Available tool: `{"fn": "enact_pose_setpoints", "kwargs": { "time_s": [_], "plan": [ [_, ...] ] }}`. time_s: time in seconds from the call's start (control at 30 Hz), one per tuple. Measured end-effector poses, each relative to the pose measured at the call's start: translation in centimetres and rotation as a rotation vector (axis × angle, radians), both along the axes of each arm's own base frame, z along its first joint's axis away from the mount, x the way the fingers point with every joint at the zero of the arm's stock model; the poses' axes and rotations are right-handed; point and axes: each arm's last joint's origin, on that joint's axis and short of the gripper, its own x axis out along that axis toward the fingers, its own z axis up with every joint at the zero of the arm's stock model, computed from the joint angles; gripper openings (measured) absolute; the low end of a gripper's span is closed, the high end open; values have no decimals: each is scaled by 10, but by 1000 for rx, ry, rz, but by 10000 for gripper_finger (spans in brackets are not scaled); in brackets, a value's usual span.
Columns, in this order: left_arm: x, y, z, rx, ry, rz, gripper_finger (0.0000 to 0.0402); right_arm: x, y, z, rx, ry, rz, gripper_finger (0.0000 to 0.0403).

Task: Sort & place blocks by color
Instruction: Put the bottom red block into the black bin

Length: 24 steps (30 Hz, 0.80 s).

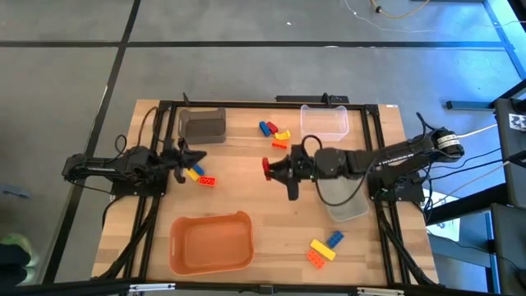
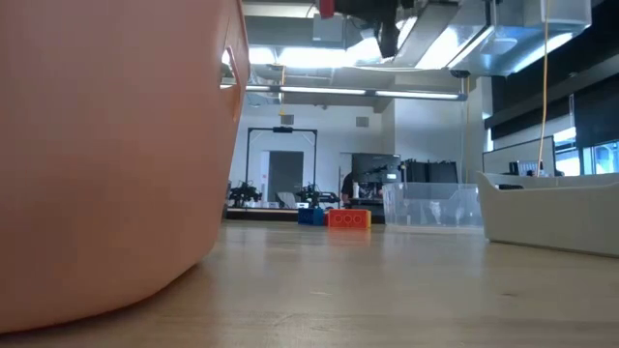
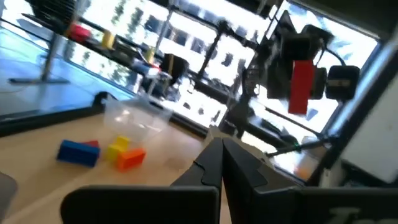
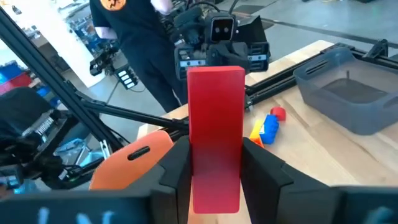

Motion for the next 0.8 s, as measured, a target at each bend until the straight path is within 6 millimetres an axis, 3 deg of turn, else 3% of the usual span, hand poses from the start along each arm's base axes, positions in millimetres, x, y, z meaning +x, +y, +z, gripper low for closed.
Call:
{"fn": "enact_pose_setpoints", "kwargs": {
  "time_s": [0.2,0.37,0.53,0.8],
  "plan": [
    [8,0,24,-26,53,11,72,2,-26,-2,-5,21,30,103],
    [36,1,54,-21,168,18,154,2,-45,-7,-12,72,82,103],
    [87,6,81,2,271,-12,208,1,-58,-9,-116,83,104,103],
    [181,11,121,164,317,-165,216,0,-69,-9,-249,85,142,103]
  ]
}}
